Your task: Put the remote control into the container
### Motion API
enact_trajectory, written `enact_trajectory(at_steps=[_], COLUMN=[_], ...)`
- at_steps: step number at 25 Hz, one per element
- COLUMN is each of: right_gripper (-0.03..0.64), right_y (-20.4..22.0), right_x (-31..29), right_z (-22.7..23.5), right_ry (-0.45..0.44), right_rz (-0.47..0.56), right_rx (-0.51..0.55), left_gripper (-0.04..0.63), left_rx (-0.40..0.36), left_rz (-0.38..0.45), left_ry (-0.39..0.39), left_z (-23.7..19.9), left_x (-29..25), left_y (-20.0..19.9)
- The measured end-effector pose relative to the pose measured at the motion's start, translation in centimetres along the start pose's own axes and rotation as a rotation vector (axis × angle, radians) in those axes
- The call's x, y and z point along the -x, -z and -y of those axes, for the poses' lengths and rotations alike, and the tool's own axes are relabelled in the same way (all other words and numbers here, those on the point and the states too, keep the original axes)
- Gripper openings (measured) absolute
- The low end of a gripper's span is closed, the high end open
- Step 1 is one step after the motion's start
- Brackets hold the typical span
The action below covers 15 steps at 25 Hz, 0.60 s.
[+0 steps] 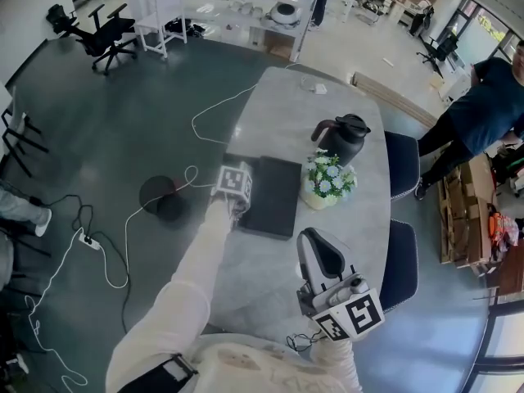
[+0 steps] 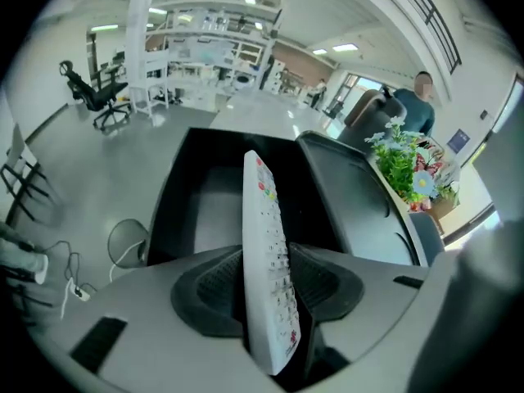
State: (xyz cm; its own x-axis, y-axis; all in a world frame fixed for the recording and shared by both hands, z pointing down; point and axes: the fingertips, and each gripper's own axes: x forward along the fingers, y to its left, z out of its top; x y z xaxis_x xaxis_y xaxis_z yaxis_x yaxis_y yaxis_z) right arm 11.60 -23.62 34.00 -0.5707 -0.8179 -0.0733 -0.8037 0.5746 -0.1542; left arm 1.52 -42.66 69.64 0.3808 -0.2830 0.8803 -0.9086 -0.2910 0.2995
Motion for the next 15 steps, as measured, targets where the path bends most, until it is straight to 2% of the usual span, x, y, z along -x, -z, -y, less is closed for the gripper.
enact_trajectory(at_steps=[6,8,9,11,13,15], right_gripper=[0.035,0.035,0.034,0.035,0.035,0.035], right_y=[-0.2,-0.3,-0.4,-0.6,-0.6,-0.4], right_x=[0.3,0.4,0.5,0.7,0.8,1.0], right_z=[-0.2,-0.3,-0.3,-0.5,-0.6,-0.8], right_ry=[0.000,0.000,0.000,0.002,0.003,0.002], right_rz=[0.004,0.008,0.010,0.013,0.013,0.007], right_rx=[0.003,0.002,0.002,0.001,0.000,-0.001], left_gripper=[0.155,0.155,0.155,0.153,0.128,0.118], left_rx=[-0.145,-0.132,-0.104,-0.012,0.109,0.209], left_rz=[0.131,0.159,0.167,0.176,0.154,0.098], left_ry=[-0.201,-0.242,-0.236,-0.147,0.011,0.148], left_z=[-0.9,-1.3,-1.3,-1.0,-0.1,0.9], left_x=[1.0,1.2,1.3,1.3,1.3,1.2], left_y=[-1.3,-1.3,-1.3,-1.2,-0.9,-0.3])
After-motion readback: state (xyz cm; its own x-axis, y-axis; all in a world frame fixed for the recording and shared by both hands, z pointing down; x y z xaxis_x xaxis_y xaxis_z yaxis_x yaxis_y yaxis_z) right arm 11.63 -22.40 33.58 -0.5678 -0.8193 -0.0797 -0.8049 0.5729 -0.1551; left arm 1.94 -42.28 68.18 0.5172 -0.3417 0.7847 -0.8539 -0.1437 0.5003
